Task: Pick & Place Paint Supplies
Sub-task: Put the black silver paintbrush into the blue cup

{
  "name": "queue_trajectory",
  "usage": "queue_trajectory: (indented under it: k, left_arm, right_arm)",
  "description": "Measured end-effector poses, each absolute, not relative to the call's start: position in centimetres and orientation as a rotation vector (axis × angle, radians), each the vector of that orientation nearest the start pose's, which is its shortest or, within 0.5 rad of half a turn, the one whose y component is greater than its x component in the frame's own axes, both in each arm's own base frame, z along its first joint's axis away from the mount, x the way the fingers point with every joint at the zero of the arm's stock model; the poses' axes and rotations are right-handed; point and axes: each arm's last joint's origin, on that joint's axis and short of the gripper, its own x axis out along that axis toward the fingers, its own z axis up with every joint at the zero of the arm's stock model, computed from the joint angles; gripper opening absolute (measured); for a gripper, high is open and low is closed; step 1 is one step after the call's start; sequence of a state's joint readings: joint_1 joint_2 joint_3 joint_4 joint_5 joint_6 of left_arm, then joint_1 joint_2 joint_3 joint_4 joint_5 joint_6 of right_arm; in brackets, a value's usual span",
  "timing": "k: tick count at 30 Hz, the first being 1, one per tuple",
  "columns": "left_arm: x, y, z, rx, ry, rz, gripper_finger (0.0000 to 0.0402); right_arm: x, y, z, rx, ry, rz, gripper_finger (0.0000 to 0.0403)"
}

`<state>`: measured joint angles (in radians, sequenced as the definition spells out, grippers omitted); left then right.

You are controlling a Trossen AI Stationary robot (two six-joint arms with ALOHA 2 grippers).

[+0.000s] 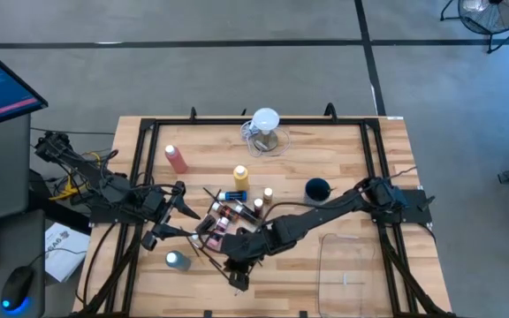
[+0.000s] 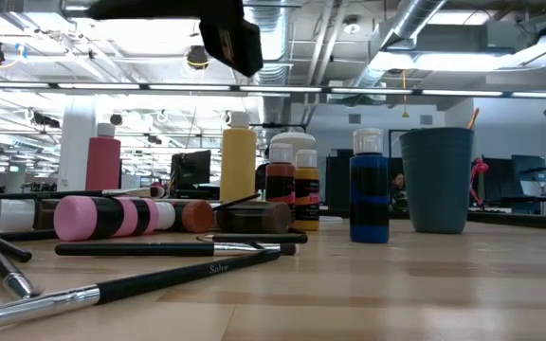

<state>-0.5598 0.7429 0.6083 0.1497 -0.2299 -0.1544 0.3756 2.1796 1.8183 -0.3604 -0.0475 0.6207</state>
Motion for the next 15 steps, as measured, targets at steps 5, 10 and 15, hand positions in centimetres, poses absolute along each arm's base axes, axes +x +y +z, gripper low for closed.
queue_trajectory:
  k: [5, 10, 15]
  left_arm:
    - [15.0, -8.6, 31.0, -0.159, 0.011, -0.33, 0.0204]
    - [15.0, -8.6, 31.0, -0.159, 0.011, -0.33, 0.0204]
    - [15.0, -8.6, 31.0, -0.159, 0.012, -0.33, 0.0204]
  right_arm:
    - [46.1, 18.5, 22.9, 0.427, 0.757, 0.192, 0.0067]
    - [46.2, 17.7, 22.7, 0.394, 0.772, 0.148, 0.0067]
    - [46.5, 16.7, 22.6, 0.395, 0.775, 0.124, 0.0067]
